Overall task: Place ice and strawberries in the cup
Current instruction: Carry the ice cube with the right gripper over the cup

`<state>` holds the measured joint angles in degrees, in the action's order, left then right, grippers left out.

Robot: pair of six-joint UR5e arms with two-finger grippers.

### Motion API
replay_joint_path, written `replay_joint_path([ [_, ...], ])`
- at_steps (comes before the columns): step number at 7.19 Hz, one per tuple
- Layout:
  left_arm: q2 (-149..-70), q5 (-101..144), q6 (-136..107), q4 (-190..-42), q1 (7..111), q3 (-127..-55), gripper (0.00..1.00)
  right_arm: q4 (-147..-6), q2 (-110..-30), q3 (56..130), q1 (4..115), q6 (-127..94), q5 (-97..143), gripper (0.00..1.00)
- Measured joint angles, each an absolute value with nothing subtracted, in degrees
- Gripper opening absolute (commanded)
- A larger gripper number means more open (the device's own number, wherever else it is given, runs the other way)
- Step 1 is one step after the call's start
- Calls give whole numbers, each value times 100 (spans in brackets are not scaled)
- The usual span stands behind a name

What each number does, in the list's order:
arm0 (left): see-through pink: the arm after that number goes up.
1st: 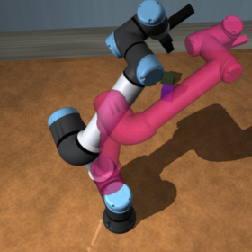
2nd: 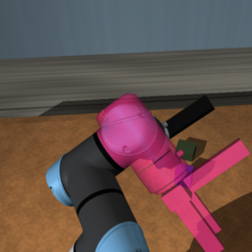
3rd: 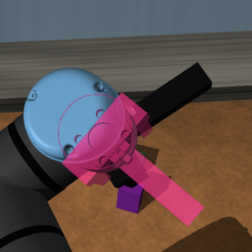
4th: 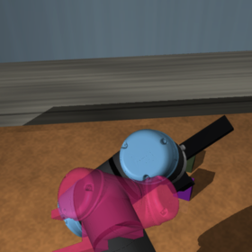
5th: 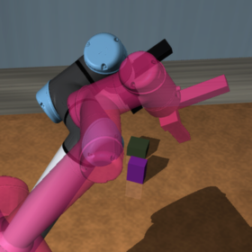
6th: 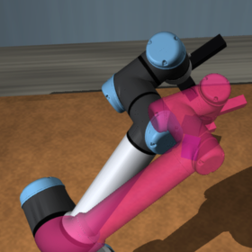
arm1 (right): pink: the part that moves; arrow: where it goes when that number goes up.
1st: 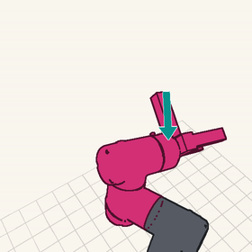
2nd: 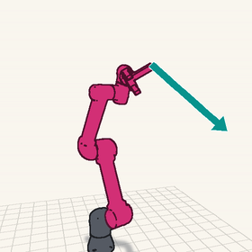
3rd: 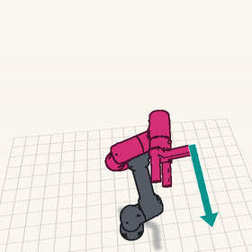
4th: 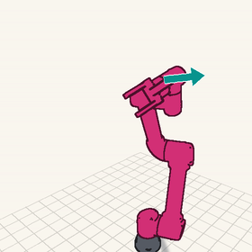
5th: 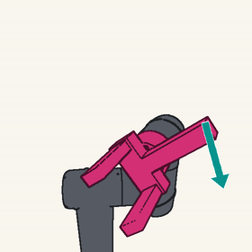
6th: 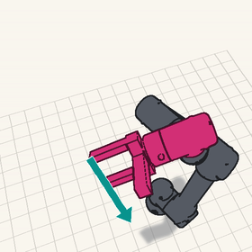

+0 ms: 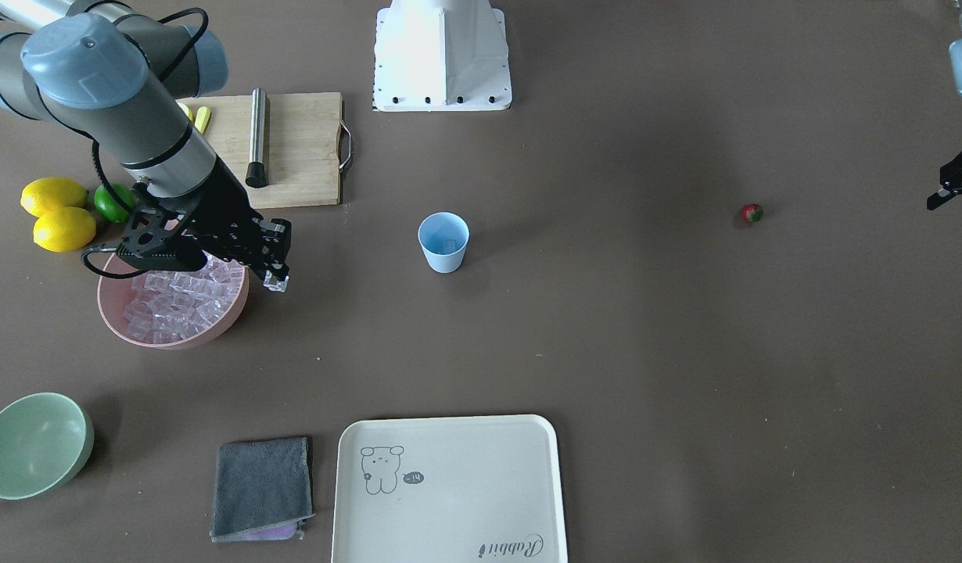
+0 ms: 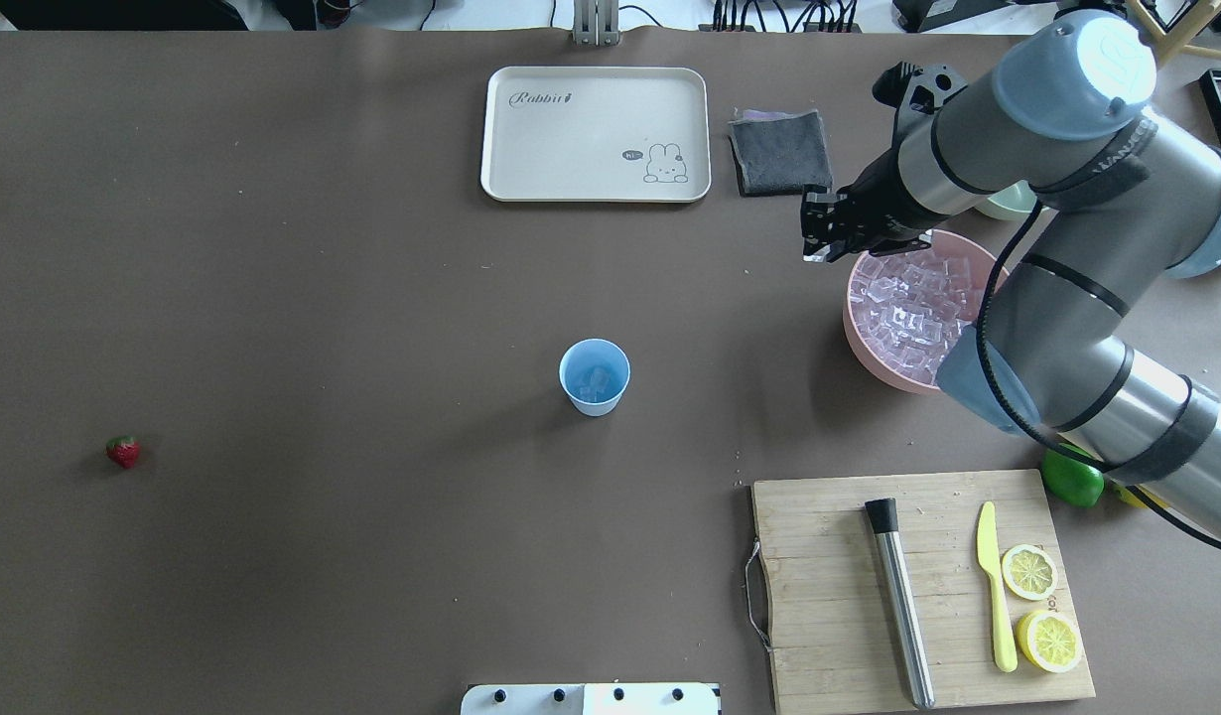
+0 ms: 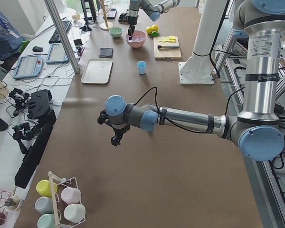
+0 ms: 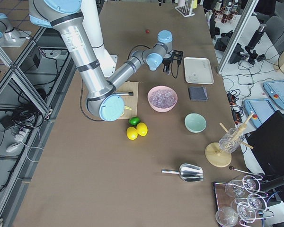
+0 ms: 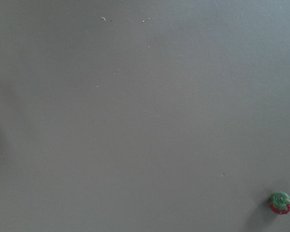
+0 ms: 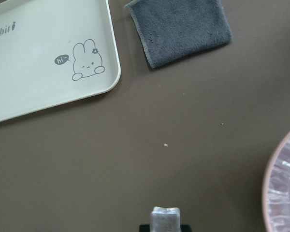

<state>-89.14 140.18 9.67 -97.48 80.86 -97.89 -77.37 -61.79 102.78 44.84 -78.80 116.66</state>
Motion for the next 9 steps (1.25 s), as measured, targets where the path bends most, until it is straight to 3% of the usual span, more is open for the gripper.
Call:
replay_joint_path([
  [3,-8914,14094,961,-9741,8086,-9769,98,-9036,-5061,10238,3257,-9118,10282,0],
  [7,-8912,14179,966,-9735,8069,-9701,98,-9351,-4612,10015,2514,-9629,9364,3],
  [8,-8912,14192,965,-9736,8037,-9685,98,-9351,-4573,9939,2448,-9617,9310,99],
  [9,-8912,14204,961,-9737,8006,-9674,98,-9359,-4563,9905,2403,-9605,9275,100],
])
